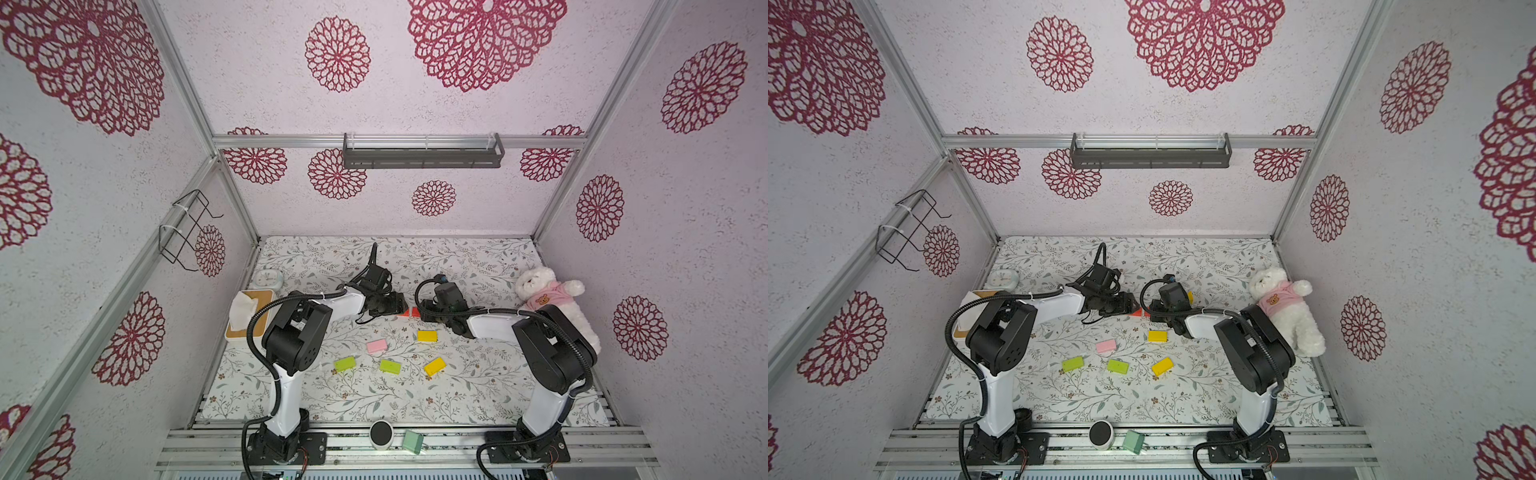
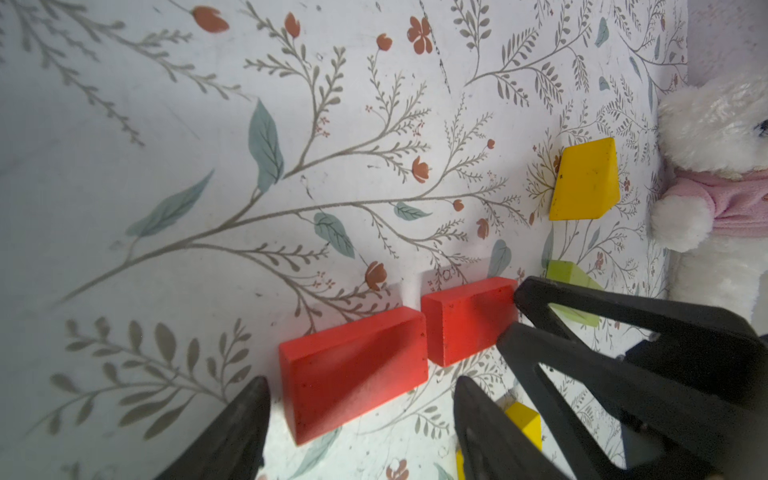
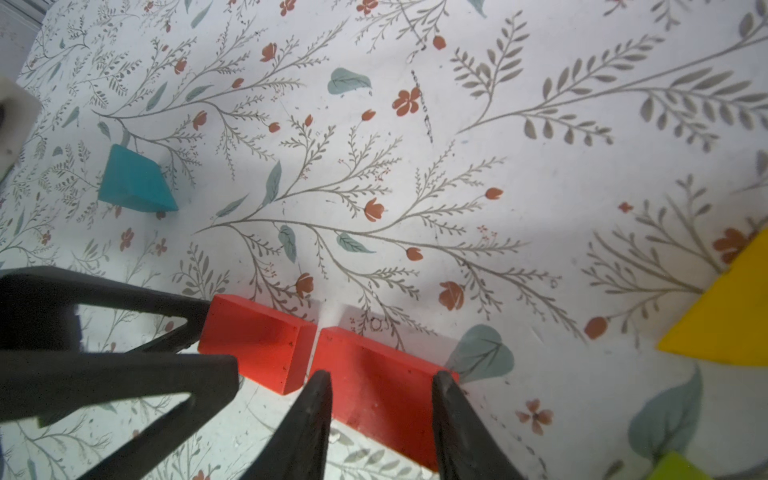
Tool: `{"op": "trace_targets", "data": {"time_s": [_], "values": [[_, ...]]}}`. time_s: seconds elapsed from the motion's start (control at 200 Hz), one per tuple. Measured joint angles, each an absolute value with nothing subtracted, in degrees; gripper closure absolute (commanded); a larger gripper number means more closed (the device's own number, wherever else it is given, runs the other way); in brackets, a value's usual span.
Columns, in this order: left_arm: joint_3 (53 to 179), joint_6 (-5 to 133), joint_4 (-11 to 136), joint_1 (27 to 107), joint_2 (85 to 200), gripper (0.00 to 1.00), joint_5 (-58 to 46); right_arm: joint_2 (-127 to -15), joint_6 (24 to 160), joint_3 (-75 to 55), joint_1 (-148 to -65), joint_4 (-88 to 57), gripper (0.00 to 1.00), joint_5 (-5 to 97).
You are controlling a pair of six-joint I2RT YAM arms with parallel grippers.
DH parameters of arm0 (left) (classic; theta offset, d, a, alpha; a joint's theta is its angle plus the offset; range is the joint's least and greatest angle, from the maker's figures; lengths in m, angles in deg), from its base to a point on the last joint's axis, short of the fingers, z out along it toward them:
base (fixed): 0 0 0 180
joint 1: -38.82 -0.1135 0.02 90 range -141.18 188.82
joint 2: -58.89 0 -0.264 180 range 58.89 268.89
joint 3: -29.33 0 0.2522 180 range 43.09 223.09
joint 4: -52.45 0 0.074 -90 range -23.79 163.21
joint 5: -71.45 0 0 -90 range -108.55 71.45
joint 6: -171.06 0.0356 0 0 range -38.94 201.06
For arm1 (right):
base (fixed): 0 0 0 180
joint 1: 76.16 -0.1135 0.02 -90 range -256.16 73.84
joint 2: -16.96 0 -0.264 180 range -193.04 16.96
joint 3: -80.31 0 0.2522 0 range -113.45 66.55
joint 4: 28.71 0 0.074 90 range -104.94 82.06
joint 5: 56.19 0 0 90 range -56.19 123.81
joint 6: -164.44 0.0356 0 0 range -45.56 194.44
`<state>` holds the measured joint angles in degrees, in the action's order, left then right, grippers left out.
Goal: Assemble a carrot with building blocks
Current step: Assemble the building block at the center of the board.
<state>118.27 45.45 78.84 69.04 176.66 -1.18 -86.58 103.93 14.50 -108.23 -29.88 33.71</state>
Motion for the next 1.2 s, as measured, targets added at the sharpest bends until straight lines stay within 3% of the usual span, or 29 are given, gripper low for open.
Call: {"op": "trace_targets", "data": {"time_s": [1.201], "values": [[118.29, 44.7, 77.55, 69.04, 176.69, 0.28, -0.7, -87.11, 102.86, 15.02, -108.62, -28.83, 0.53, 32.6]]}}
